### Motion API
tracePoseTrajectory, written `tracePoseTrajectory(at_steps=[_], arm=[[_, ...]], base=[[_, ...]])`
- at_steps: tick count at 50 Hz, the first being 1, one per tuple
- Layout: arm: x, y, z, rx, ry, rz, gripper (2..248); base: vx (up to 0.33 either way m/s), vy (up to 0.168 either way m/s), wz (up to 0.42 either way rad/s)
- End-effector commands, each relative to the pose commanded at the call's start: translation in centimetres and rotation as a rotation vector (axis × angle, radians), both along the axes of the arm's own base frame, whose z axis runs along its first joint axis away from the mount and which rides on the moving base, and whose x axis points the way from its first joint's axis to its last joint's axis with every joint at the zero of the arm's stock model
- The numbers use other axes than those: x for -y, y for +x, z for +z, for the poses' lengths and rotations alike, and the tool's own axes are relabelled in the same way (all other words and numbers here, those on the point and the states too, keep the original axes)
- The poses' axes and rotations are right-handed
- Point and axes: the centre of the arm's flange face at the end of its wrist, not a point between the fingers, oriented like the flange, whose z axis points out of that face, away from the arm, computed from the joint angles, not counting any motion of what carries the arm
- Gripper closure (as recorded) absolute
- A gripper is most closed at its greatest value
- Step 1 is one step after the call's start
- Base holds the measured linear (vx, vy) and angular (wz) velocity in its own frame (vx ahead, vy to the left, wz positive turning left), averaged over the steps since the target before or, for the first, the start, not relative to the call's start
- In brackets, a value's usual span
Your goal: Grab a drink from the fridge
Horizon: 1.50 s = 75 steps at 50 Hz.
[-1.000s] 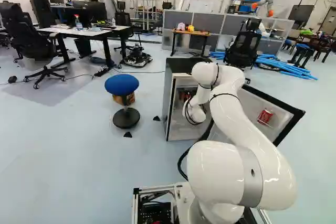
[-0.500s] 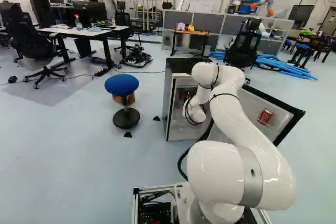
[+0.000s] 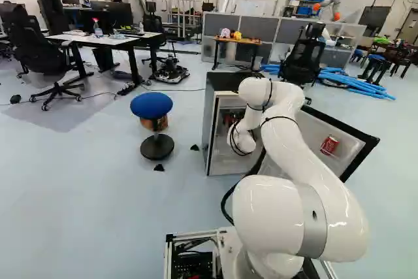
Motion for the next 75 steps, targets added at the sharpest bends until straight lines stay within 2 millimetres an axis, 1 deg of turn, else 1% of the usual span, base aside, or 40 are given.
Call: tracePoseTrajectory(at_steps=[19, 75], arm=[[0.0, 0.6, -0.2, 0.012, -0.003, 0.003, 115], [0.0, 3.5, -1.4, 0.067, -0.020, 0.015, 115]], base=[[0.000, 0.000, 0.000], [0.000, 0.000, 0.000]])
